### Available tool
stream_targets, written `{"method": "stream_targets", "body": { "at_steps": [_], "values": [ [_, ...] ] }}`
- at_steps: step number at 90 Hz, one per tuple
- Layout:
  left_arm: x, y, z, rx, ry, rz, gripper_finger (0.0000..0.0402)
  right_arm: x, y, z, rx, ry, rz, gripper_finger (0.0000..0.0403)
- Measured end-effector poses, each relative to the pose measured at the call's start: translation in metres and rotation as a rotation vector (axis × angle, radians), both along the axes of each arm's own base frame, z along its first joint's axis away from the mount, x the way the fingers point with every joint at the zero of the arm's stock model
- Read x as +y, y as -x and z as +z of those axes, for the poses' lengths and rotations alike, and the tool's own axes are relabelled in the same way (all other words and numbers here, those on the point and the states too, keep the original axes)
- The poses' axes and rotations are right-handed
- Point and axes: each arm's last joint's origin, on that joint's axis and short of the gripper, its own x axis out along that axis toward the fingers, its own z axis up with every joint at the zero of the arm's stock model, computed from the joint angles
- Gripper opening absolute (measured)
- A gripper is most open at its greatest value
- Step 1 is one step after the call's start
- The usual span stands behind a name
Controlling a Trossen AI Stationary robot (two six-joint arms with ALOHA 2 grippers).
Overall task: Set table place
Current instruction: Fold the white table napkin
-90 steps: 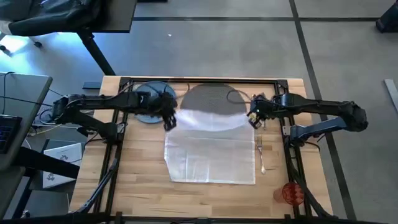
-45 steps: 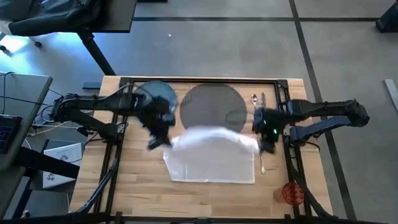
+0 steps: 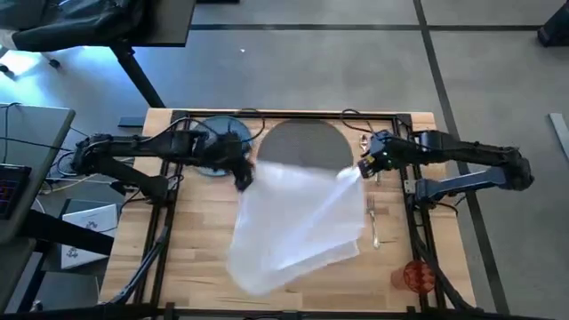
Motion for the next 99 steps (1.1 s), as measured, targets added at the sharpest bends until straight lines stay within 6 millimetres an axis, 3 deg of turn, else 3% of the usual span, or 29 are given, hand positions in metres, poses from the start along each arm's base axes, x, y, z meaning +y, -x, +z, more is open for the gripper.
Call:
{"method": "stream_targets", "body": {
  "at_steps": [6,17,49,60,72,87,99],
  "values": [
    [0.011,0.003,-0.012,0.039,-0.063,0.085,0.0000,-0.004,-0.001,-0.008,0.023,0.021,-0.024,0.0000],
    [0.019,0.004,-0.022,0.055,-0.067,0.077,0.0000,-0.004,-0.009,-0.018,0.021,0.007,0.005,0.0000],
    [0.005,0.000,-0.029,0.132,-0.067,-0.149,0.0000,0.008,-0.016,-0.044,0.123,0.009,0.235,0.0000],
    [-0.019,-0.002,-0.031,0.140,0.018,-0.352,0.0000,0.024,-0.016,-0.044,0.151,-0.037,0.408,0.0000],
    [-0.055,0.005,-0.035,0.196,0.068,-0.451,0.0000,0.052,-0.016,-0.045,0.148,-0.089,0.591,0.0000],
    [-0.098,0.009,-0.042,0.212,0.141,-0.550,0.0000,0.084,-0.008,-0.058,0.154,-0.187,0.638,0.0000],
    [-0.126,0.013,-0.049,0.232,0.159,-0.566,0.0000,0.109,-0.003,-0.058,0.107,-0.215,0.663,0.0000]
  ]
}}
